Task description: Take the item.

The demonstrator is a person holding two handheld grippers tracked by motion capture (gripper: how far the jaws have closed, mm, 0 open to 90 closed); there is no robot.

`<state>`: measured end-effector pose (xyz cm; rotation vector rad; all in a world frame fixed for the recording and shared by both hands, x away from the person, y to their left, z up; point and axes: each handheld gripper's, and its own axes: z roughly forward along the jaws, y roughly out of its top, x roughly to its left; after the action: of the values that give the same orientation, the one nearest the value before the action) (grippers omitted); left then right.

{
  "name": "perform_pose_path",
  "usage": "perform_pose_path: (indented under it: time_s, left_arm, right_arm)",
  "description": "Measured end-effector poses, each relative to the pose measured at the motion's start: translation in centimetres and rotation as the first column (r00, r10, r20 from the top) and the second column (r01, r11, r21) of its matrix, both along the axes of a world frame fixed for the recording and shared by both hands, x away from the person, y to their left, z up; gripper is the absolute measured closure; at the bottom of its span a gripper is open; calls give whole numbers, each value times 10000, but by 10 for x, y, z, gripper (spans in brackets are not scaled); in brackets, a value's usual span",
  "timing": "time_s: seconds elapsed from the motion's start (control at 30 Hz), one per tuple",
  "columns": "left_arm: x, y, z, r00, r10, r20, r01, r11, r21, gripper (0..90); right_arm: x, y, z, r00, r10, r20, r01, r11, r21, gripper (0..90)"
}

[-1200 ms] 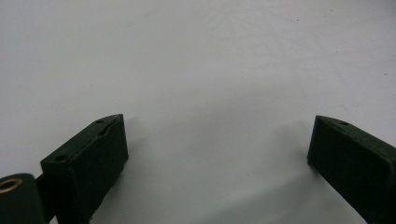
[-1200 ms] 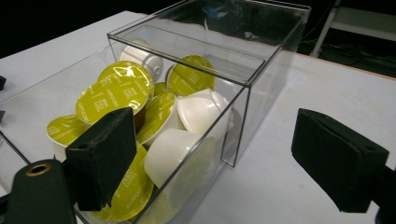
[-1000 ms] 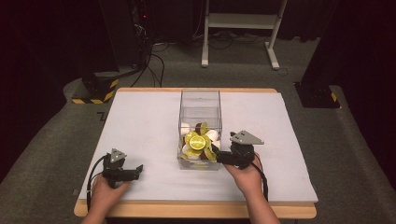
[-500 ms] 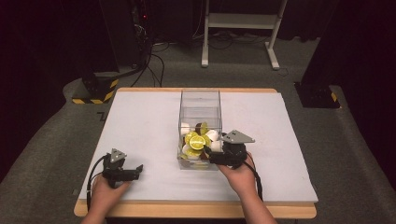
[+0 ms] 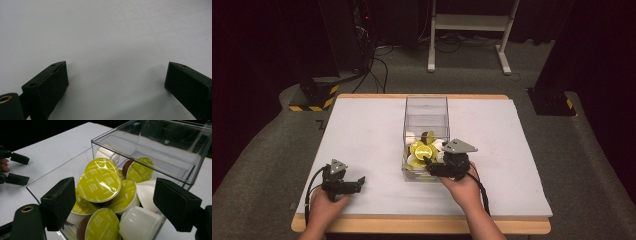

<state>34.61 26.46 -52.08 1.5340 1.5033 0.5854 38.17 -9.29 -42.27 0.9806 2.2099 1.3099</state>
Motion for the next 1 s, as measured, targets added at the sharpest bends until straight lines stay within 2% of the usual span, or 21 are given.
perform_pose_path:
  time_s: [0.3, 0.57, 1.0]
  left_arm:
    - [0, 0, 0, 10000, 3, 1, -3, 10000, -5, 50]
    - [0, 0, 0, 10000, -1, -4, 1, 10000, 1, 50]
    - [0, 0, 0, 10000, -1, -4, 1, 10000, 1, 50]
  right_arm:
    - [3, 9, -1, 9997, 146, -205, -146, 9999, 10, 186]
    - [4, 15, 0, 9996, 215, -190, -215, 9998, -24, 198]
    - [8, 25, -1, 9988, 365, -320, -378, 9985, -395, 211]
